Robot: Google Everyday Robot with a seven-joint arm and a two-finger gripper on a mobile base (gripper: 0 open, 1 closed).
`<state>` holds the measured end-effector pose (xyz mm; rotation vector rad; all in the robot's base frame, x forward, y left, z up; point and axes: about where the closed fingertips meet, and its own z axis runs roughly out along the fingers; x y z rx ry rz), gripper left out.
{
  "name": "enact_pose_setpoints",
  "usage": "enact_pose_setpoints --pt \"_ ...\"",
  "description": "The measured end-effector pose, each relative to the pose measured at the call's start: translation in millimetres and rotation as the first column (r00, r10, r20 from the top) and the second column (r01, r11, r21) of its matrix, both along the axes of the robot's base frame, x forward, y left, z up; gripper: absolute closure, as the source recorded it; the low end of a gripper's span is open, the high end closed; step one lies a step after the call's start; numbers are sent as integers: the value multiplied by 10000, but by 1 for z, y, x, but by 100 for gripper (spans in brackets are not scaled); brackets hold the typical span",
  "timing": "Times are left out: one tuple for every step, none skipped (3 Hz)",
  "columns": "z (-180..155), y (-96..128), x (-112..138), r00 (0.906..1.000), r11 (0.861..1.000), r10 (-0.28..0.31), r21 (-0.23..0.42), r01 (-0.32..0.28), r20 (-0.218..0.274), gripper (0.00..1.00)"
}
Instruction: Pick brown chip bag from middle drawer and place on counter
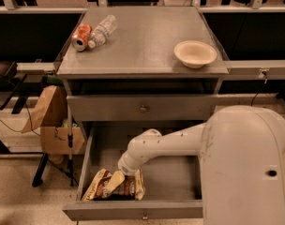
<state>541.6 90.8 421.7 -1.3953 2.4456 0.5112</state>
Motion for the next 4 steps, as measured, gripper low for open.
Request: enact_pose_setpoints --pt "-8 2 6 9998 9999 142 -69 -143 -165 37" --pt "-13 4 9 9992 9996 268 -74 -271 -282 59" --pt "-18 7 11 9985 9991 411 -56 -413 -371 84" --pt "-16 7 10 9986 9991 411 -66 -413 -329 100"
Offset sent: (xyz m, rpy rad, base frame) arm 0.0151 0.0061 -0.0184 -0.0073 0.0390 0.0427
